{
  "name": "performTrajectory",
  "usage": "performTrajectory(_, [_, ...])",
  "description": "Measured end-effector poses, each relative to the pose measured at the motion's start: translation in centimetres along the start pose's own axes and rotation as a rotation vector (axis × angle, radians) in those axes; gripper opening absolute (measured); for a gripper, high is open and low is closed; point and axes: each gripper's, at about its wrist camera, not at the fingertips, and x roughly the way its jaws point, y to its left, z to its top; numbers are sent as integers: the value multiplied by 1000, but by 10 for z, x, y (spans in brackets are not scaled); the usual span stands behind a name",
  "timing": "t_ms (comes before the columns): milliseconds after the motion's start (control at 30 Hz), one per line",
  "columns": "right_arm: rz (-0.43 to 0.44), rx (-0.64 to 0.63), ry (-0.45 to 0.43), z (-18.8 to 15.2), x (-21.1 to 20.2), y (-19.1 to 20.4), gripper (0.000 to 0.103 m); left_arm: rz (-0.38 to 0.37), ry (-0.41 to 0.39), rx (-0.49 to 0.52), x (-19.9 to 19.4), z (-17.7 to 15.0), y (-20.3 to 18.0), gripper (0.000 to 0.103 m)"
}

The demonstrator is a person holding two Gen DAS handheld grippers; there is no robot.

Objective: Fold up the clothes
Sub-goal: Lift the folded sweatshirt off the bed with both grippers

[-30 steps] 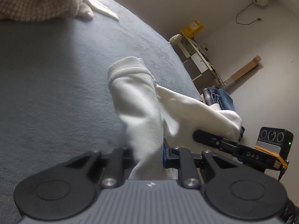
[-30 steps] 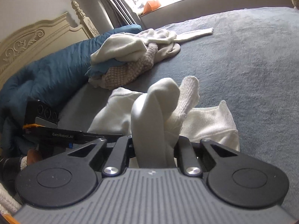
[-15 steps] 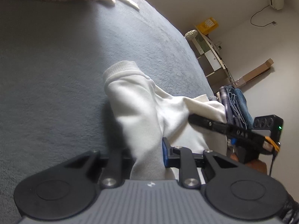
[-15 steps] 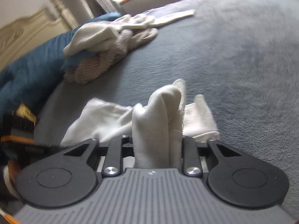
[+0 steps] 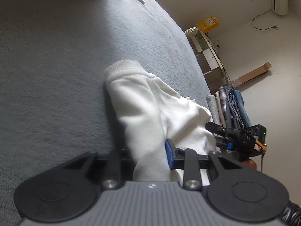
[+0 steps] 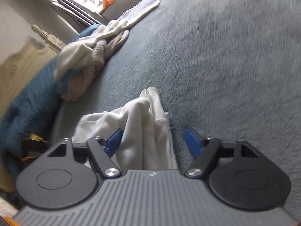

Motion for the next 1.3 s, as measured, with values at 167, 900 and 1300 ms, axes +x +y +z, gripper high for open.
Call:
performTrajectory(167, [155, 12, 52, 11, 30, -5, 83, -5, 0, 1, 1, 0, 1, 30])
performTrajectory(900, [324, -20, 190, 23, 65, 12, 59, -12, -15, -19, 9, -2, 3, 29])
performTrajectory(1300, [23, -318, 135, -5, 38, 83, 22, 60, -73, 8, -3, -7, -21, 22])
